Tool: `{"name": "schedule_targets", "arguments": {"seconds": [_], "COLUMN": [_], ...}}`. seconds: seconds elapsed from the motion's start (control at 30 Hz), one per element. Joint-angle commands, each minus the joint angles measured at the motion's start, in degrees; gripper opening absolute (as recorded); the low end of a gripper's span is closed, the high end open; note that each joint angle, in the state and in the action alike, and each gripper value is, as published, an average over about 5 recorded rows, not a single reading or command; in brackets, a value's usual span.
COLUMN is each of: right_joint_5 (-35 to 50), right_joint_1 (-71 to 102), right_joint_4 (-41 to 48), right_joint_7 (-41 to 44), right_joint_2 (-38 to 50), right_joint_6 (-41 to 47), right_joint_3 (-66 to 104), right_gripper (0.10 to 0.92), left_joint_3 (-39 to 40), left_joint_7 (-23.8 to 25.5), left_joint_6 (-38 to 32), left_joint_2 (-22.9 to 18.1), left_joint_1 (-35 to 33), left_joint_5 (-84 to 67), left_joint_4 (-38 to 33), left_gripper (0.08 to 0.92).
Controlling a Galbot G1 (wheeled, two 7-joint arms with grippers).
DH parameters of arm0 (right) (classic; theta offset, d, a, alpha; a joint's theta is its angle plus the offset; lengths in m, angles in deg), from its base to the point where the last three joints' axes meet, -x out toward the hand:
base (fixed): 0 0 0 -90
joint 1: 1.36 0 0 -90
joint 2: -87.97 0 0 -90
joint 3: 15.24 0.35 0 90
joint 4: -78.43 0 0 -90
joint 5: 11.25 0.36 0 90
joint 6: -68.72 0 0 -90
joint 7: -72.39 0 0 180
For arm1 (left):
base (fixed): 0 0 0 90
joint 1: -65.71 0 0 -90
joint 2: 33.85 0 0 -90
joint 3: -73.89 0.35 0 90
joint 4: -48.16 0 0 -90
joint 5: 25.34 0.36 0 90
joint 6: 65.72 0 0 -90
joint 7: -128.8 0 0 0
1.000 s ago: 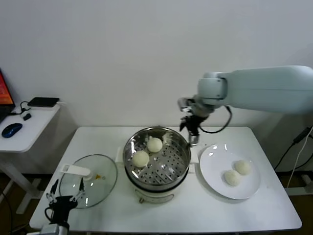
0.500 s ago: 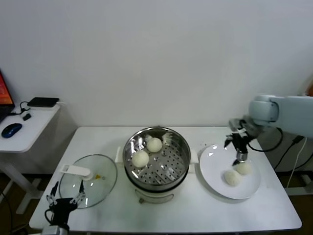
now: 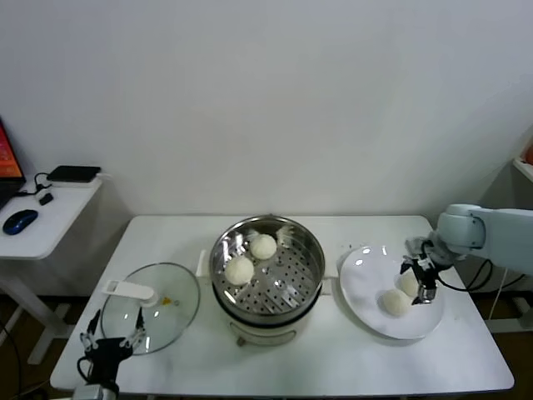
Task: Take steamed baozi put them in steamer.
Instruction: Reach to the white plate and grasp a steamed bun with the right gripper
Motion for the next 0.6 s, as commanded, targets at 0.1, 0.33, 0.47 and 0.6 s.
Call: {"name": "schedule_targets", "arguments": {"seconds": [0.1, 0.33, 0.47, 0.6], "right_joint_5": [-3.35, -3.69, -3.78, -3.84], "right_joint_1": [13.17, 13.68, 13.43, 13.08], "right_joint_4": [2.64, 3.03, 3.16, 3.26], "right_joint_7": [-3.12, -2.89, -3.01, -2.98], "right_joint_2": [0.01, -0.64, -0.65, -0.64], "right_joint_6": [2.09, 2.2, 2.25, 2.22], "right_joint_3": [8.89, 9.27, 9.25, 9.19], "right_gripper": [0.823, 0.823, 0.823, 0.823], "left_joint_3": [-0.22, -0.43, -0.32, -0.24], "left_joint_7": [-0.07, -0.16, -0.15, -0.17], "left_joint_6": [0.04, -0.02, 0.0, -0.06], "left_joint_2": [-2.23, -2.18, -2.29, -2.33], "left_joint_1": [-0.05, 0.09, 0.35, 0.47], "left_joint_5": [0.14, 0.19, 0.27, 0.36], "left_joint_4": [0.29, 0.74, 0.72, 0.74], "left_gripper": [0.823, 0.823, 0.823, 0.823]}}
